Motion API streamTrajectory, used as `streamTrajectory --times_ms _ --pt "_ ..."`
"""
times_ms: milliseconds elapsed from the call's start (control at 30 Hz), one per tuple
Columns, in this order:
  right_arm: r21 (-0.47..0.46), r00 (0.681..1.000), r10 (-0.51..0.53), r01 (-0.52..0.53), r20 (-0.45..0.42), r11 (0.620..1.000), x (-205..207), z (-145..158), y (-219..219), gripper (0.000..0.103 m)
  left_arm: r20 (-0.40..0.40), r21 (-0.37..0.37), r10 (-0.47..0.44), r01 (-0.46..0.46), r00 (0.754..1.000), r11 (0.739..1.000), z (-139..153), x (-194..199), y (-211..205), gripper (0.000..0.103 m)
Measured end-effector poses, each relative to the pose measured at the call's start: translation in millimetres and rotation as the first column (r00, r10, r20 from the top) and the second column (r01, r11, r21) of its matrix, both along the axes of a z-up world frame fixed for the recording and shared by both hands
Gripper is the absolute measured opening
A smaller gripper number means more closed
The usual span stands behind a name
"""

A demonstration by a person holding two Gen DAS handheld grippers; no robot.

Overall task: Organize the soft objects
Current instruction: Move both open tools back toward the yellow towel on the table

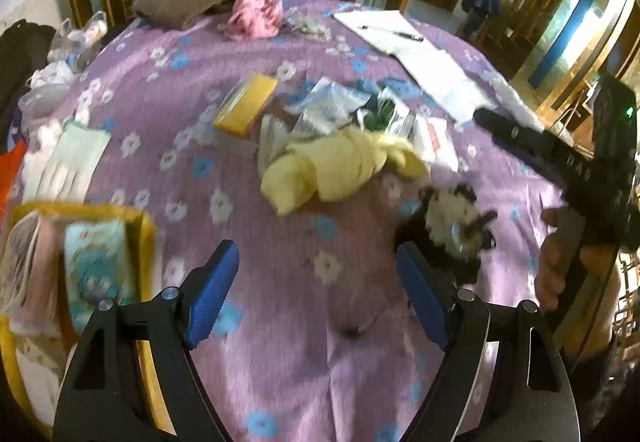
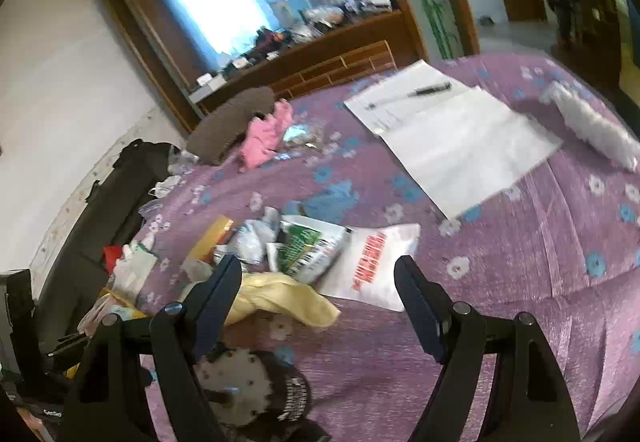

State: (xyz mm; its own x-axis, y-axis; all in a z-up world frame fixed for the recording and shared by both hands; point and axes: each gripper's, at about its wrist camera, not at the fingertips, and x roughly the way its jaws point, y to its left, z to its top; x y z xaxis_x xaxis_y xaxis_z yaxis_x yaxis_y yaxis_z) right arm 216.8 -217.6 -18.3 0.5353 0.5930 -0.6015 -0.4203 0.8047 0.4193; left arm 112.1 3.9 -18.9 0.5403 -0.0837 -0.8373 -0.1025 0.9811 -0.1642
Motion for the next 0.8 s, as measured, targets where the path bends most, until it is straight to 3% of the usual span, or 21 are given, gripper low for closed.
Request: streamTrajectory --times_ms 100,333,500,633,800 --pt "-0.003 1.000 -0.006 0.006 -0.010 1.000 0.6 -1.4 -4.3 0.079 0.039 -0.008 0.031 -0.031 0.999 0.999 2.4 8.3 5.0 0.082" --pt "0.016 0.998 -0.018 0.019 -0.057 1.000 7.2 -9.7 -11.9 0.079 0.026 0.027 -0.007 0.006 1.000 1.000 3.7 29.1 1.9 0.082" --pt "0.060 0.995 -0.030 0.035 -0.091 0.998 12.0 -11.8 -24.9 0.079 0.008 -0.091 0.023 -0.022 1.000 0.996 -2.9 41.0 15.3 0.082" --pt "0.091 0.988 -0.042 0.056 -0.147 0.994 17.8 -20.8 -33.0 0.079 0.005 -0.095 0.052 -0.051 0.999 0.994 -8.6 42.8 20.1 0.082" --pt "0.083 0.982 -0.057 0.073 -0.182 0.994 21.0 -28.3 -32.9 0.079 0.027 -0.058 0.022 -0.020 0.999 0.998 -6.7 46.5 15.1 0.082"
